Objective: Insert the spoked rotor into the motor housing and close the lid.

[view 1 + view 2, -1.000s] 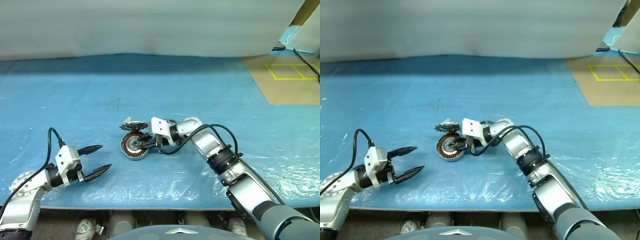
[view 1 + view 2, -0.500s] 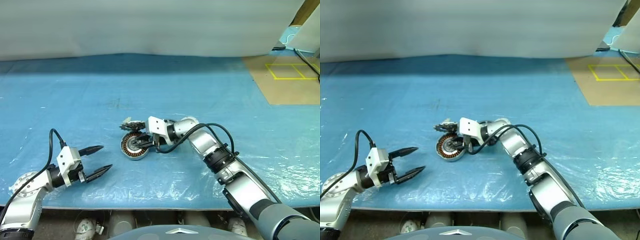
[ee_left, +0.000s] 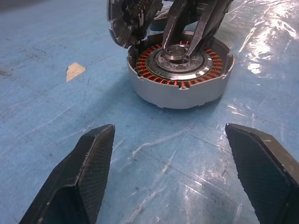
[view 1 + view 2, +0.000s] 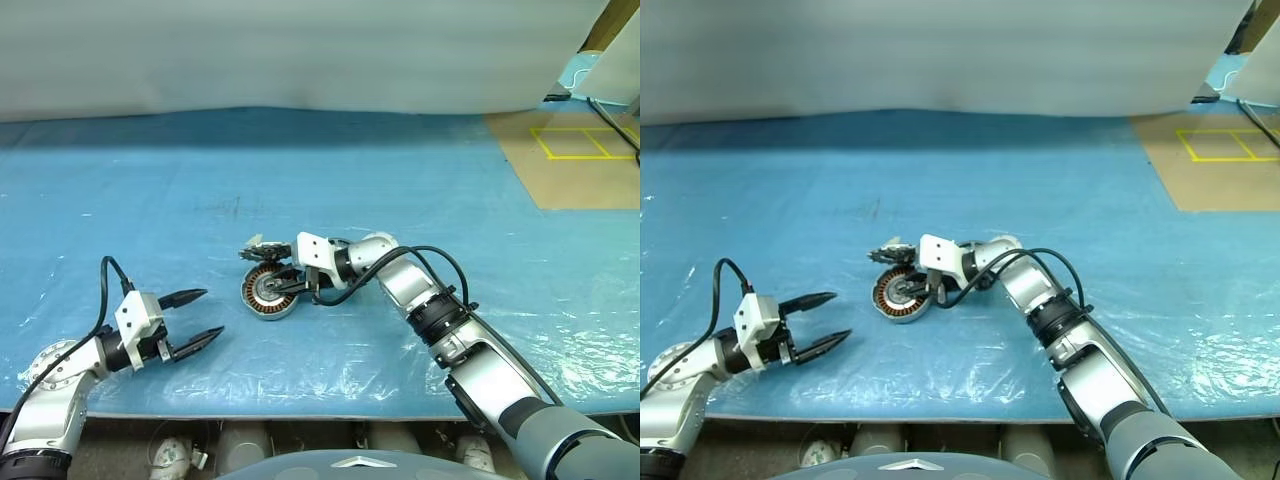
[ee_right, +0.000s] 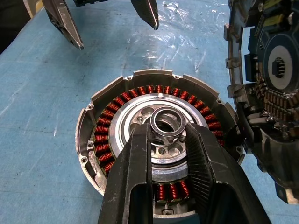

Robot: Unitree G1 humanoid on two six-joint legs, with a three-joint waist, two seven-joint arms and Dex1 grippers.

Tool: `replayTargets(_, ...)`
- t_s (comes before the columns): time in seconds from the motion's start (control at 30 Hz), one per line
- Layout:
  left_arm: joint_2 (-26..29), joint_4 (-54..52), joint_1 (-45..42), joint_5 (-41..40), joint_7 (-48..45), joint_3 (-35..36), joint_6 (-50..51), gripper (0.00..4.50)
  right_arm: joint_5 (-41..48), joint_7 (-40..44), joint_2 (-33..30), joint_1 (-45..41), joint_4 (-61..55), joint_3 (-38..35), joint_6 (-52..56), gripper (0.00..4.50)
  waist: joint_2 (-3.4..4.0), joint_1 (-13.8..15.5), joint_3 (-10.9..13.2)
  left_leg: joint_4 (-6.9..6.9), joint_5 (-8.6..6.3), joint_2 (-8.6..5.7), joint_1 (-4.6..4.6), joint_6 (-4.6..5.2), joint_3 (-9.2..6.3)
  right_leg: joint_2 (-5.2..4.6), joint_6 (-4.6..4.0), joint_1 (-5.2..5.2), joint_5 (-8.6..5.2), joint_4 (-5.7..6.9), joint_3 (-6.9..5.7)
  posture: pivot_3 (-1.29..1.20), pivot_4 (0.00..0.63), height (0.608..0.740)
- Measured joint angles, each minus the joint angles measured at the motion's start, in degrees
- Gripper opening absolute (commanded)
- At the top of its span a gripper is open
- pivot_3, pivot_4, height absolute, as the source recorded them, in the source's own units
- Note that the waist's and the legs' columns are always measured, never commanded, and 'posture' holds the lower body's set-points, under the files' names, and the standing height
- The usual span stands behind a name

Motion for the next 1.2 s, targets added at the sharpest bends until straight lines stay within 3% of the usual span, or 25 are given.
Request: replayTargets(1.2,-0.12,2.5,-1.06,1.4,-0.03,-1.81,-2.98,3.98,-0.52,1.0,-0.18,0.01,-0.12,0.01,-0.43,0.66,0.0,-0.01,0.0,0.03,0.0,0.02,0.01,0.0,0.06,-0.01,0.0,-0.03,0.0,0.08,0.03,0.0,0.15,0.74)
